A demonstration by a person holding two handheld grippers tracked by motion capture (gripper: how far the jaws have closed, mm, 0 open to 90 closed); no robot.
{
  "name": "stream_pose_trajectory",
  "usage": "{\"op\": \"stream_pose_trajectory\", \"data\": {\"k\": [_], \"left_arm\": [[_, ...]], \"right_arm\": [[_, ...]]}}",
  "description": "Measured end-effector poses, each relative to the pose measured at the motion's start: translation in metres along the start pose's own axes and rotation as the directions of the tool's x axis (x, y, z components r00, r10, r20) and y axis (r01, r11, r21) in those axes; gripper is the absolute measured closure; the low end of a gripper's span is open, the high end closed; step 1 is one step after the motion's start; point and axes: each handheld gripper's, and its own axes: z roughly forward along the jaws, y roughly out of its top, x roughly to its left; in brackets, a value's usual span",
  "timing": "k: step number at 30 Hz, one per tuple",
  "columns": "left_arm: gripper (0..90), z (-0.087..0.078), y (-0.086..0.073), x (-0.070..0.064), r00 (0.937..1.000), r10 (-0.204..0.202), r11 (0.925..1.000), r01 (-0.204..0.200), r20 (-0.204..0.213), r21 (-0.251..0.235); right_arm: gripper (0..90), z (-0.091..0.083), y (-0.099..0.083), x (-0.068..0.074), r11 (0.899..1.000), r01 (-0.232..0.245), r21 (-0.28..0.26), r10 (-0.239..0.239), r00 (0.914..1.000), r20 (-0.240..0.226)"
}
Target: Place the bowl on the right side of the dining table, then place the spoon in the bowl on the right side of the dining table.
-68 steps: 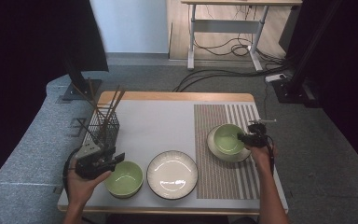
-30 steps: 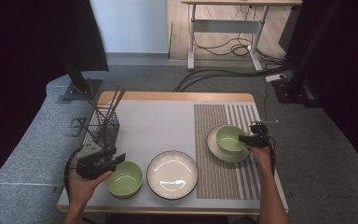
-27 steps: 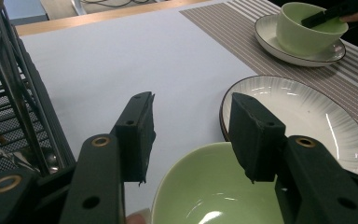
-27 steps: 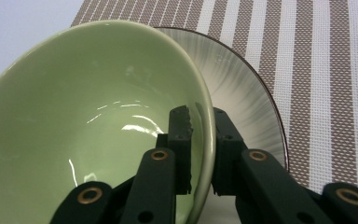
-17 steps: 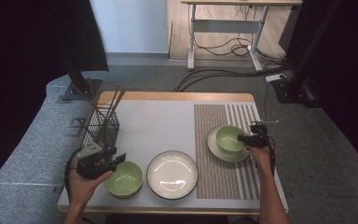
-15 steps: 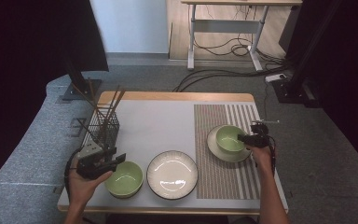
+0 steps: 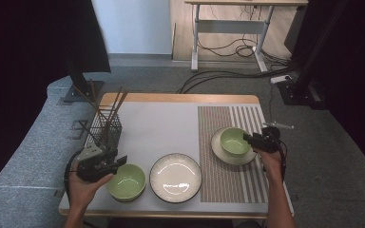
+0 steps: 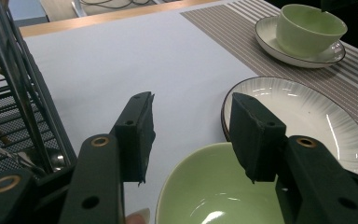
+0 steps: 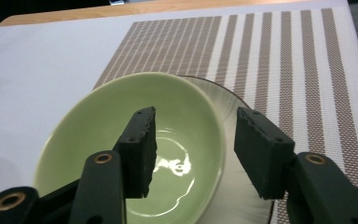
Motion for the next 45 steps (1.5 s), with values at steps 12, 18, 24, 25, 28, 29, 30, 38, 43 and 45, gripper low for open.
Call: {"op": "stream_pose_trajectory", "data": {"k": [12,18,24,25,28,29,30,38,43,45], "left_arm": [[49.8,-0.002,0.001,0.002,1.0000,-0.005,1.0000,0.005,0.000,-0.005],[49.9,-0.001,0.002,0.004,1.0000,-0.008,1.0000,0.008,-0.004,-0.006],[49.8,-0.001,0.001,0.002,0.9999,-0.009,0.9999,0.009,-0.007,-0.006],[49.7,-0.001,0.001,0.002,0.9999,-0.008,0.9999,0.008,-0.008,-0.008],[49.4,-0.001,0.002,0.002,0.9999,-0.010,0.9999,0.010,-0.010,-0.013],[49.2,-0.001,0.002,0.002,0.9999,-0.011,0.9999,0.011,-0.009,-0.011],[49.2,-0.001,0.002,0.003,0.9999,-0.012,0.9999,0.012,-0.008,-0.009],[48.8,-0.008,0.003,0.006,0.9995,-0.027,0.9993,0.027,-0.017,-0.028],[48.2,-0.015,0.005,0.010,0.9989,-0.034,0.9987,0.033,-0.031,-0.040],[47.3,-0.017,0.006,0.015,0.9982,-0.042,0.9982,0.040,-0.043,-0.045]], "right_arm": [[46.8,-0.012,-0.006,0.031,0.997,0.070,-0.030,-0.072,0.9949,-0.071],[45.9,-0.010,-0.015,0.048,0.996,0.084,-0.032,-0.088,0.9856,-0.144],[45.6,-0.008,-0.018,0.065,0.993,0.112,-0.039,-0.117,0.9761,-0.183],[45.6,-0.008,-0.018,0.067,0.993,0.115,-0.039,-0.121,0.9748,-0.188],[45.6,-0.007,-0.018,0.071,0.991,0.127,-0.046,-0.134,0.9730,-0.188],[45.6,-0.006,-0.018,0.073,0.990,0.129,-0.048,-0.136,0.9718,-0.193],[45.3,-0.003,-0.017,0.075,0.990,0.134,-0.046,-0.141,0.9703,-0.197],[45.1,0.006,-0.022,0.084,0.986,0.165,-0.027,-0.167,0.9645,-0.205],[45.1,0.008,-0.026,0.086,0.986,0.168,-0.025,-0.169,0.9624,-0.213],[45.0,0.009,-0.027,0.087,0.985,0.173,-0.014,-0.172,0.9614,-0.215]]}}
